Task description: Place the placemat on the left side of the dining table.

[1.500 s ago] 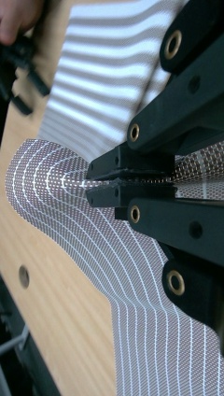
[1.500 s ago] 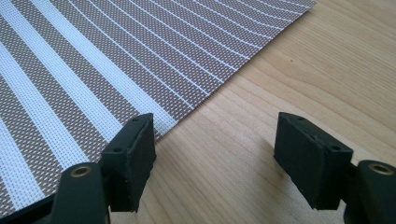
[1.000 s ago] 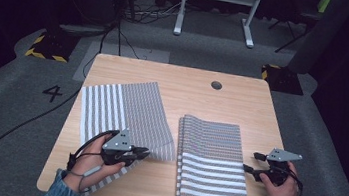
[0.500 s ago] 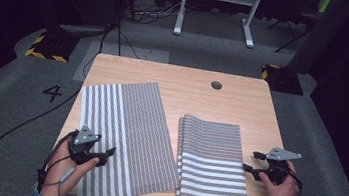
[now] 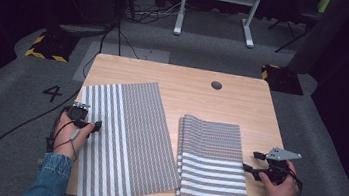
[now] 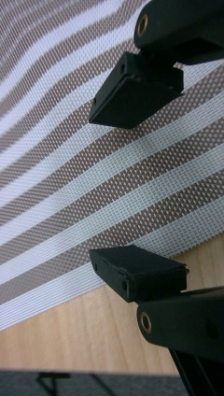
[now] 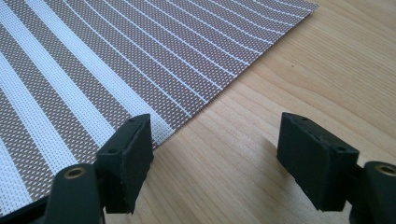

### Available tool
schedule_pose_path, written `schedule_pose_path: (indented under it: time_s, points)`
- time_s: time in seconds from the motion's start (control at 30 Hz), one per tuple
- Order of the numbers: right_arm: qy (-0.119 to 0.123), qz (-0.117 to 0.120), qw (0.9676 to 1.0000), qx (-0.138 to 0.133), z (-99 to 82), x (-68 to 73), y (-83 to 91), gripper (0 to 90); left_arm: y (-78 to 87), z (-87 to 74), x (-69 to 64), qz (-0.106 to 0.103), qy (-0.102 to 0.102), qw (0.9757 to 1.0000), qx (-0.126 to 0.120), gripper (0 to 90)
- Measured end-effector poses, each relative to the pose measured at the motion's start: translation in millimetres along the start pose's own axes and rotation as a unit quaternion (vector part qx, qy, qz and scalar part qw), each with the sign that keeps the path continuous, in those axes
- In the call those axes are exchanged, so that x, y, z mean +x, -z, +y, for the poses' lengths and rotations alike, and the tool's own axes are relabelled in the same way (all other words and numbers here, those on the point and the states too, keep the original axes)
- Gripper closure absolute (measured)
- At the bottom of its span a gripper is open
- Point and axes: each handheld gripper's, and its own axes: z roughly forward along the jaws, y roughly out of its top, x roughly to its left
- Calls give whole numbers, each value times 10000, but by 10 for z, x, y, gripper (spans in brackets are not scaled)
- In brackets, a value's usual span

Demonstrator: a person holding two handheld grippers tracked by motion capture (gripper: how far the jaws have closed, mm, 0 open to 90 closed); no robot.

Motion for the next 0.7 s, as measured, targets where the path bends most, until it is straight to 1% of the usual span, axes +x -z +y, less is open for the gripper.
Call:
schedule_pose_path:
  time_s: [0.03,0.07,0.1,0.13,0.17,0.23,0.3,0.37,0.4,0.43,0.5,0.53,0.6,0.63,0.7]
  points:
    - [-2,0,10000,0,0,0,0,270,-5,13,-7,53,42,10000,3,291]
    - [0,-1,10000,0,0,0,0,270,-8,21,-18,63,55,10000,39,291]
    - [-3,-1,10000,0,0,1,0,270,-9,27,-32,159,-46,9998,109,296]
    - [-14,-12,10000,-24,-1,5,-5,269,-19,30,-66,274,-69,9995,123,305]
    - [-8,-11,10000,-19,-1,5,-4,269,-19,34,-79,372,-166,9990,169,323]
    - [-16,-14,10000,-16,-1,6,-4,268,-17,53,-99,412,-127,9988,235,343]
    - [-14,-19,10000,-17,-2,6,-4,268,-21,73,-101,391,-135,9987,301,345]
    - [-25,-33,10000,-20,-2,10,-4,267,-21,95,-115,428,-131,9983,363,360]
    - [-25,-37,10000,-21,-3,11,-4,267,-20,105,-118,432,-161,9981,399,370]
    - [-26,-41,10000,-30,-3,12,-5,267,-20,112,-128,385,-183,9983,406,383]
    - [-25,-36,10000,-18,-2,11,-3,266,-16,118,-162,369,-250,9982,410,450]
    - [-32,-35,10000,-21,-3,11,-4,266,-13,117,-176,308,-303,9982,423,499]
    - [-31,-35,10000,-21,-2,11,-4,266,-10,116,-232,318,-457,9977,397,607]
    - [-26,-34,10000,-22,-3,9,-4,266,-12,113,-247,312,-506,9975,377,646]
    - [-33,-34,10000,-20,-2,11,-4,266,-14,104,-269,271,-698,9967,315,727]
